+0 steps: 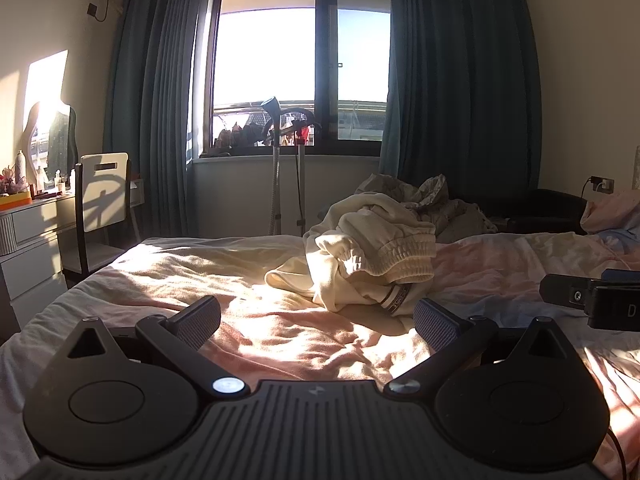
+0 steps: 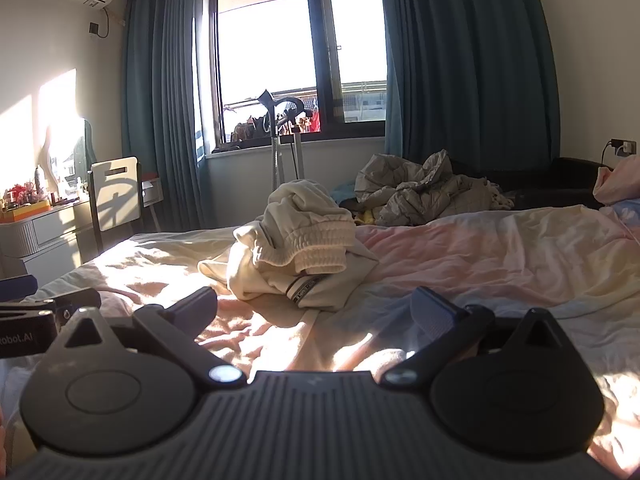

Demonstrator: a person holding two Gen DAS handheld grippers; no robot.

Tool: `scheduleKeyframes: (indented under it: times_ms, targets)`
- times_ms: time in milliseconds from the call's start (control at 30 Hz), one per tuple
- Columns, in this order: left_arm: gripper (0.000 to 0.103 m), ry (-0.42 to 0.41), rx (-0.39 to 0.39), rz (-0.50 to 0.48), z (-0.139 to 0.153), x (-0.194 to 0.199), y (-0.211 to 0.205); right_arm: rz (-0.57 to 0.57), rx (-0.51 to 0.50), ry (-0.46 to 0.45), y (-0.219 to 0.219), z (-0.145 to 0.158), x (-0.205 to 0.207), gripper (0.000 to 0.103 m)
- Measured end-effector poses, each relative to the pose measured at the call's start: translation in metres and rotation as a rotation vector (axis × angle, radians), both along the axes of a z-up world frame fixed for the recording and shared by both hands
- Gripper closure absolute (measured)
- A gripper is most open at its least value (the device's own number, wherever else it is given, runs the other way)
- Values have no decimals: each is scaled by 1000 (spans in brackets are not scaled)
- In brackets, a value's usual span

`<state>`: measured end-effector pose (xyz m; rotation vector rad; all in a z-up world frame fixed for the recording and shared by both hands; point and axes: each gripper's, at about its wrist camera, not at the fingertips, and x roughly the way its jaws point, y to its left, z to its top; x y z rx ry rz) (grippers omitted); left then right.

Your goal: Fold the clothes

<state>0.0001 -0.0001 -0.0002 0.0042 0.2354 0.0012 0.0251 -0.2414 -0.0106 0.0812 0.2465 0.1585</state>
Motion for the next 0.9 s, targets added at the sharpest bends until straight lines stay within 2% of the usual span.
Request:
scheduleKeyframes:
  times_ms: [900]
  targets:
    - [0,15,18,6,-5,3,-3,-2,7,-9,-2,0,-1,0]
